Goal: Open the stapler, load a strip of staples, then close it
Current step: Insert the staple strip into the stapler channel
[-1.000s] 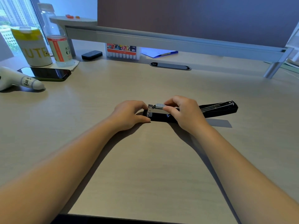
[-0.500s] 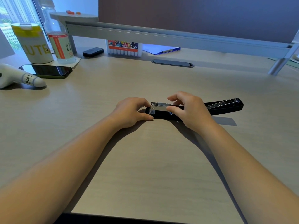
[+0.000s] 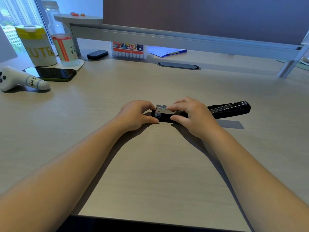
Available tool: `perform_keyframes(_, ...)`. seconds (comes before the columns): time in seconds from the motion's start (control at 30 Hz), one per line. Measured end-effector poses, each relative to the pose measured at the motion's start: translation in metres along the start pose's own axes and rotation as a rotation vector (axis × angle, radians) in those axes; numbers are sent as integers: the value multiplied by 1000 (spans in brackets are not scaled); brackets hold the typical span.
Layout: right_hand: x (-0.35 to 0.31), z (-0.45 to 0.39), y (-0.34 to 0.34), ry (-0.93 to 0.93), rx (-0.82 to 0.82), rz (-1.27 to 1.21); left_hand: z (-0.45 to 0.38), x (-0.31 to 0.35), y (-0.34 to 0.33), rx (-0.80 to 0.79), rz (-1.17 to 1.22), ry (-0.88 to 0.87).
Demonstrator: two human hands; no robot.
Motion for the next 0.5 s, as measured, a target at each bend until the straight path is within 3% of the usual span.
perform_keyframes(0.13, 10, 3, 9, -32, 67, 113, -1, 0, 2, 6, -61, -11)
perform_keyframes(0.3, 41, 14, 31, -238, 162, 409, -1, -7, 11, 22, -98, 12)
perform_keyframes(0.5, 58, 25, 38, -445, 181, 432, 1, -6, 13, 27, -85, 23)
Point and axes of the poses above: each hand's wrist, its own z-axis away from the middle knuckle, its own y-axis out of the back of the hand, x = y × z, the point moved 8 cm from there along -z, towards the middle knuckle, and after that the axes turned 6 degrees about x, right-handed, at the moved point
